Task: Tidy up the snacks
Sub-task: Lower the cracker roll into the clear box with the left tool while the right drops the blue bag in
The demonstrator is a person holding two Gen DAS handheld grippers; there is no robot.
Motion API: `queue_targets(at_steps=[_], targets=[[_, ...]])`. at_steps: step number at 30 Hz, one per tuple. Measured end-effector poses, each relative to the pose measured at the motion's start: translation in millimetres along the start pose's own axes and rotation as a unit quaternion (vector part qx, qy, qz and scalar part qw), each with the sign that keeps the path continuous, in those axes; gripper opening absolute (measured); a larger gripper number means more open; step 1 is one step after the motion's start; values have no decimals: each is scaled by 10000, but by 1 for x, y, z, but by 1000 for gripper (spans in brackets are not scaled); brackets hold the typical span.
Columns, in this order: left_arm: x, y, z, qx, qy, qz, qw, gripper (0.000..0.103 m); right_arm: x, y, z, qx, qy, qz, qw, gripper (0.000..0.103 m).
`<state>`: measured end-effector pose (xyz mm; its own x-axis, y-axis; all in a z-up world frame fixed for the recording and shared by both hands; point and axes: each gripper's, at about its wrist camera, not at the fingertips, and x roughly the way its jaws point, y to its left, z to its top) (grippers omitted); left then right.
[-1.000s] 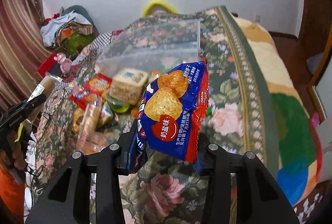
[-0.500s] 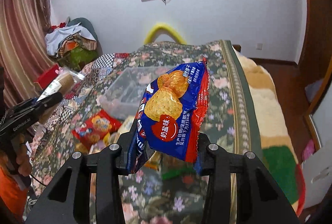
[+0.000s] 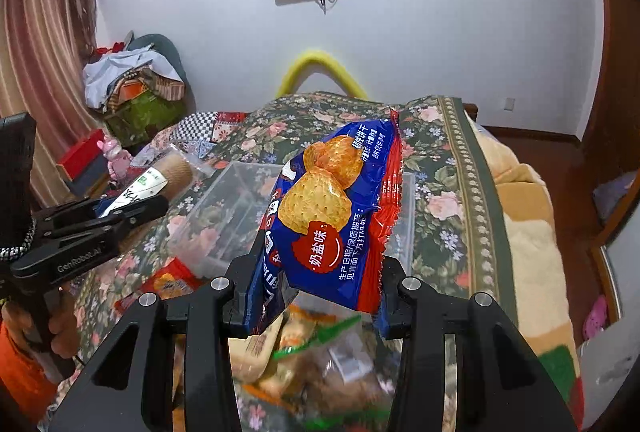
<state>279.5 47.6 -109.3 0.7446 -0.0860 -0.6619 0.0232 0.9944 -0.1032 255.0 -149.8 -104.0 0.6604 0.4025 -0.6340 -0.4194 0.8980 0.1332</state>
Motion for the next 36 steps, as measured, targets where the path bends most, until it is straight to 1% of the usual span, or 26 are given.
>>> queue_targets(at_steps=[7,12,18,21,23,25,27,31,33,36], targets=[[50,-2,14,133,322,99,9993,34,40,-3,2,-65,399,7,9992,39],[80,-4,20,173,637,58,9978,34,67,-8,2,-82,729,-24,9973,39],[107,-2,17,147,1026,-43,9946,34,85,-16,0,-80,1062,9,9943,39],[116,-2,13,174,1180,-6,9929,35,87,-15,-2,-147,1153,42,9932,40],[116,-3,14,180,1139,10,9933,35,88,-15,-1,-198,1145,-42,9932,42],[111,-5,16,246,989,64,9948,35,86,-14,0,-250,1085,-196,9936,42],[105,-8,19,339,906,79,9953,35,84,-16,3,-241,1054,-158,9940,42],[89,-9,24,334,790,49,9963,35,73,-15,7,-286,919,-197,9952,44],[79,-8,26,326,715,51,9969,35,63,-14,10,-282,792,-226,9962,51],[59,-6,26,298,588,9,9978,40,48,-14,13,-226,629,-207,9975,57]])
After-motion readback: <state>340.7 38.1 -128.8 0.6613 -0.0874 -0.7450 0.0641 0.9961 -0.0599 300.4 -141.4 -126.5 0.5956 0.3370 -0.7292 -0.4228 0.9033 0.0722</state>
